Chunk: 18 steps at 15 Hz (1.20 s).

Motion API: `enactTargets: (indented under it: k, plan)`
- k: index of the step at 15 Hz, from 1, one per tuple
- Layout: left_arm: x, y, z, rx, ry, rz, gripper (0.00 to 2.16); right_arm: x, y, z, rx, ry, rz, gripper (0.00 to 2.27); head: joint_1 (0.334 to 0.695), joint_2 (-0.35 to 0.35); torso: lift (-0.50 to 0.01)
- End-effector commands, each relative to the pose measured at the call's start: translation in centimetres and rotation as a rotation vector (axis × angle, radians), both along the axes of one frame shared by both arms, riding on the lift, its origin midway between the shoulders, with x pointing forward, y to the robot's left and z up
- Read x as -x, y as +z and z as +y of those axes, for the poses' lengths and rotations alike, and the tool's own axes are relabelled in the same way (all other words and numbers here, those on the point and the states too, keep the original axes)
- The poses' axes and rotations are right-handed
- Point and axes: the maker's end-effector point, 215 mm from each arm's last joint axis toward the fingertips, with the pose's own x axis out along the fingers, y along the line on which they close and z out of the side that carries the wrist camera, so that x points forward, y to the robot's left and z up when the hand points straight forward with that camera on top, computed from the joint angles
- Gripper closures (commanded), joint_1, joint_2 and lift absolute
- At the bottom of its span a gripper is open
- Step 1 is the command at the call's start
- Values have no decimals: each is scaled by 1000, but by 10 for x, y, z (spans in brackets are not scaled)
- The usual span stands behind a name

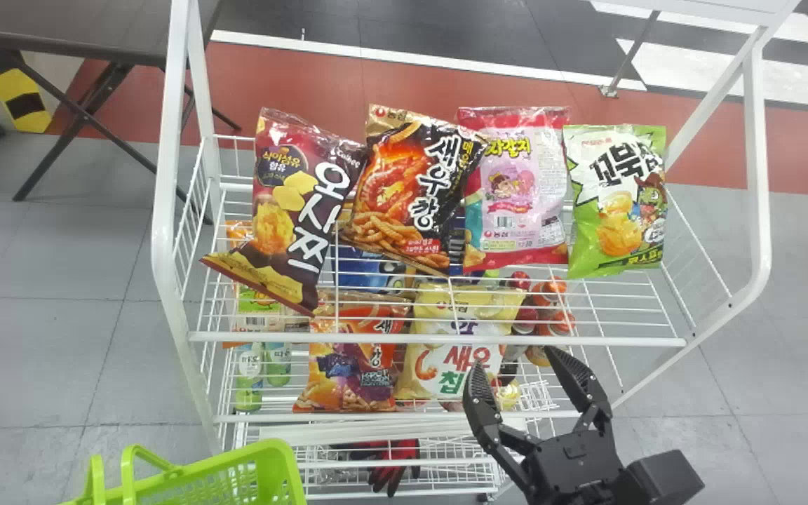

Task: Hold basket handle with left hand then pick Gkobukchip with right hand and place into basket

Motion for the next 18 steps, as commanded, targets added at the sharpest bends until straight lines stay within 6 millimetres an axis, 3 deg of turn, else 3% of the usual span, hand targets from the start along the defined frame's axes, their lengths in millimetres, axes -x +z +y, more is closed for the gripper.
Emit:
enactTargets:
  k: [1, 10, 15, 18]
  plan:
    - [0, -1, 0, -4, 1, -1, 2152, 0, -1, 0, 0, 0, 1, 124, 695, -209, 0]
    - [-1, -3, 0, -4, 2, 5, 2155, -5, 5, -6, 6, -8, -13, 124, 695, -213, 0]
    - [0, -3, 1, -5, -1, 7, 2152, -48, 23, -39, 45, -54, 1, 117, 695, -232, 0]
    - [-1, -3, 2, -6, 1, 3, 2152, -77, 27, -70, 48, -105, 34, 117, 695, -269, 0]
